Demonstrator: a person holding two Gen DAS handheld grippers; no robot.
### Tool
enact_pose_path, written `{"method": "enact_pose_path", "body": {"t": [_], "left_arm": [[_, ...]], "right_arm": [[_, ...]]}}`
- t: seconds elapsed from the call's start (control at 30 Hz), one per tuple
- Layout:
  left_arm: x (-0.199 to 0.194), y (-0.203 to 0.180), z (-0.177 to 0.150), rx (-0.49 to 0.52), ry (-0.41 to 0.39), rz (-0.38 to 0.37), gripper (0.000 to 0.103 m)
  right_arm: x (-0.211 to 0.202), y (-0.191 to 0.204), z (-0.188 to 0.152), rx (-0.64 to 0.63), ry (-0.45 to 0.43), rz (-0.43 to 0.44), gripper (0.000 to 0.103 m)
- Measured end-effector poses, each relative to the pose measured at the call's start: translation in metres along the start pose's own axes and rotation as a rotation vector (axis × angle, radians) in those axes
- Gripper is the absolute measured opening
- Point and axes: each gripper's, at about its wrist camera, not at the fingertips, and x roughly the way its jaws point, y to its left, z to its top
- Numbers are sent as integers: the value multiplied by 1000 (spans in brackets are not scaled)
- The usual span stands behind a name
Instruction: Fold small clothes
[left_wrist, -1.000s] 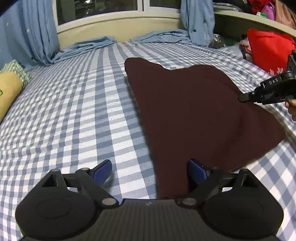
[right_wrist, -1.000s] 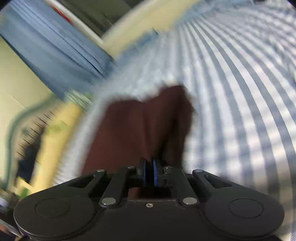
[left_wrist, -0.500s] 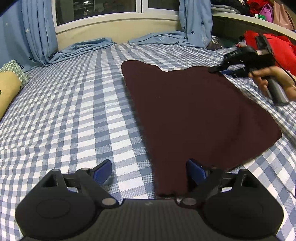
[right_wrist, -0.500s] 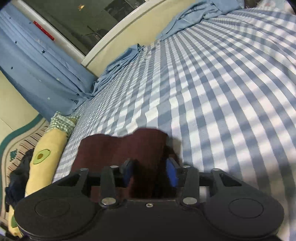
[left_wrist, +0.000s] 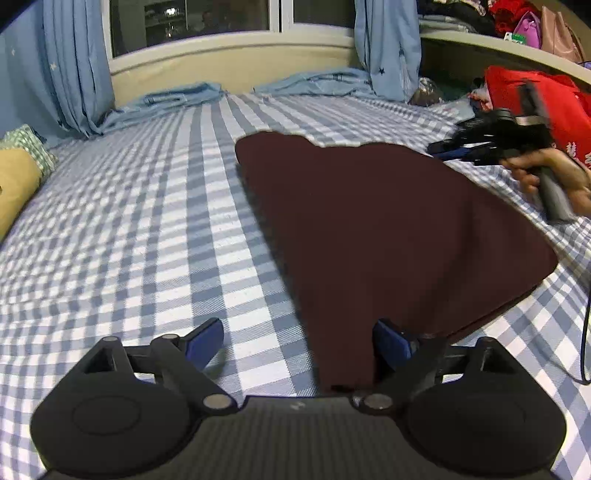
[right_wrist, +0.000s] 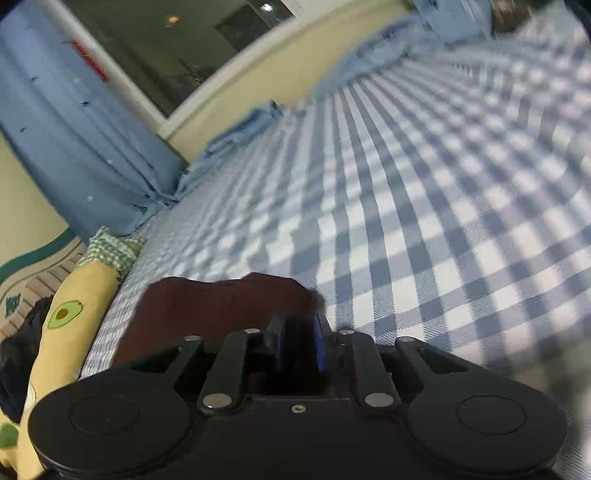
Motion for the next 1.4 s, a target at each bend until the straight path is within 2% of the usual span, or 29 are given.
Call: {"method": "enact_pose_path", "body": {"t": [0.07,0.17,0.27,0.37,0.43,0.47,0.5,0.53,0.57,0.6,0.63,0.7,0.73,0.8,0.9,1.0,1.1,1.23,1.27,1.3,1.4], "left_arm": [[-14,0,-1,14,-31,8,91],[-28,0,-1,22,-61,23,91],[-29,2,2,1,-75,50,91],[-22,-2,0,5,-66,51,91],[-6,-4,-7,40,-14,103,92],[0,-2,-11,35,3,110,92],[1,2,-14,7,6,97,92],[-4,5,-15,-27,0,84,91],[-9,5,-15,-36,-6,83,90],[-18,3,-16,-31,-26,86,89],[-26,-1,-17,-22,-43,77,89],[-41,-10,-22,-3,-60,32,90],[-46,-17,-25,14,-69,18,90],[-49,-30,-30,50,-81,3,91],[-33,-47,-31,79,-60,-7,91],[-18,-53,-31,89,-61,35,89],[-17,-50,-33,63,-68,33,89],[-23,-44,-39,58,-81,48,89],[-22,-43,-40,55,-78,50,89],[-22,-42,-41,53,-76,48,89],[-23,-45,-41,57,-92,33,89]], "right_arm": [[-36,17,-8,-83,-19,23,20],[-92,47,-42,-226,-9,86,21],[-134,66,-88,-273,9,165,21],[-148,79,-129,-256,6,212,21],[-145,81,-149,-271,14,191,19],[-142,76,-157,-260,26,156,15],[-141,67,-163,-237,37,118,5],[-139,58,-168,-215,46,102,0],[-140,51,-171,-191,47,105,0],[-146,49,-172,-163,41,116,3],[-152,53,-173,-169,35,119,11],[-168,68,-177,-187,-1,131,51],[-177,70,-178,-183,-27,139,58],[-192,77,-179,-177,-56,127,59],[-204,73,-182,-120,-51,73,59],[-200,63,-182,-34,-48,24,61],[-185,45,-184,86,-26,37,61],[-167,33,-192,139,-6,58,58],[-164,31,-194,150,-10,68,50],[-162,31,-194,154,-21,79,34],[-165,47,-187,73,-49,54,21]]}}
